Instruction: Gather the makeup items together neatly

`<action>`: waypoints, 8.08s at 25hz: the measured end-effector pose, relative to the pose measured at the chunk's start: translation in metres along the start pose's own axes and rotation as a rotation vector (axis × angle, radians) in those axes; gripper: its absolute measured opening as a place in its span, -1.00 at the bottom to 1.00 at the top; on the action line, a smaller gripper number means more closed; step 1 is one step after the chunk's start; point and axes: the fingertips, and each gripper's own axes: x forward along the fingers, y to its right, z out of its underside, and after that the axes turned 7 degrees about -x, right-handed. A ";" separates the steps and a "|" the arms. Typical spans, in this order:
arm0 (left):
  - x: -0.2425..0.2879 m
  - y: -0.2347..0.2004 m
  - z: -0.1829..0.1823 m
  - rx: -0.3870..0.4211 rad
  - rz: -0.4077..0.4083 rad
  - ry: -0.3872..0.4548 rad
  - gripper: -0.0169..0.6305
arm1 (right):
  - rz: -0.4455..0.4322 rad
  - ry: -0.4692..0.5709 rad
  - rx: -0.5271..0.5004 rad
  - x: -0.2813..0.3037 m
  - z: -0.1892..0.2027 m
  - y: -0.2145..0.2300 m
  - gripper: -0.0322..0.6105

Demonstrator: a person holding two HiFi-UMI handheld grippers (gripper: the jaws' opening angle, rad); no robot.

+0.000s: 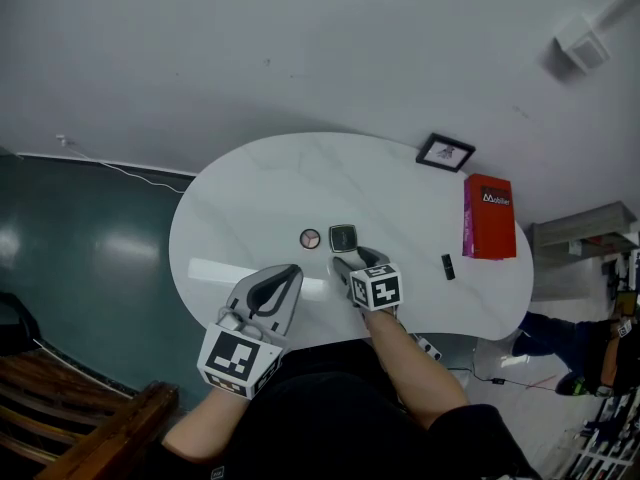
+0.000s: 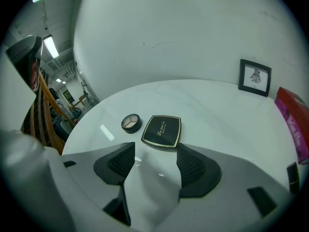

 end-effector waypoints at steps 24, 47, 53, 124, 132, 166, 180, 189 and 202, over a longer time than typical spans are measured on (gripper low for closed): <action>-0.027 0.009 -0.012 0.044 0.023 0.021 -0.89 | 0.104 0.215 -0.047 -0.077 -0.052 0.017 -0.08; 0.087 0.128 -0.018 0.076 -0.042 0.014 -0.89 | -0.161 0.760 -0.236 -0.304 -0.096 0.083 -0.75; 0.111 0.163 -0.015 0.049 -0.148 0.052 -0.89 | -0.196 0.743 -0.324 -0.338 -0.054 0.134 -0.74; 0.106 0.144 0.009 0.001 -0.266 0.020 -0.89 | -0.096 -0.002 -0.138 -0.173 0.125 0.220 -0.58; 0.109 0.134 -0.009 0.099 -0.209 0.047 -0.89 | -0.072 0.040 -0.157 -0.184 0.089 0.194 -0.58; 0.034 -0.025 -0.013 0.106 0.009 -0.079 -0.89 | 0.023 -0.050 0.044 -0.039 0.008 0.058 -0.58; 0.050 -0.023 0.000 0.086 -0.039 -0.119 -0.89 | 0.023 -0.063 0.063 -0.017 0.013 0.084 -0.58; 0.052 -0.010 0.012 0.077 -0.026 -0.140 -0.89 | 0.018 -0.038 0.077 -0.018 0.014 0.081 -0.43; 0.042 -0.013 0.020 0.050 -0.036 -0.147 -0.89 | 0.018 -0.052 0.054 -0.017 0.019 0.073 -0.55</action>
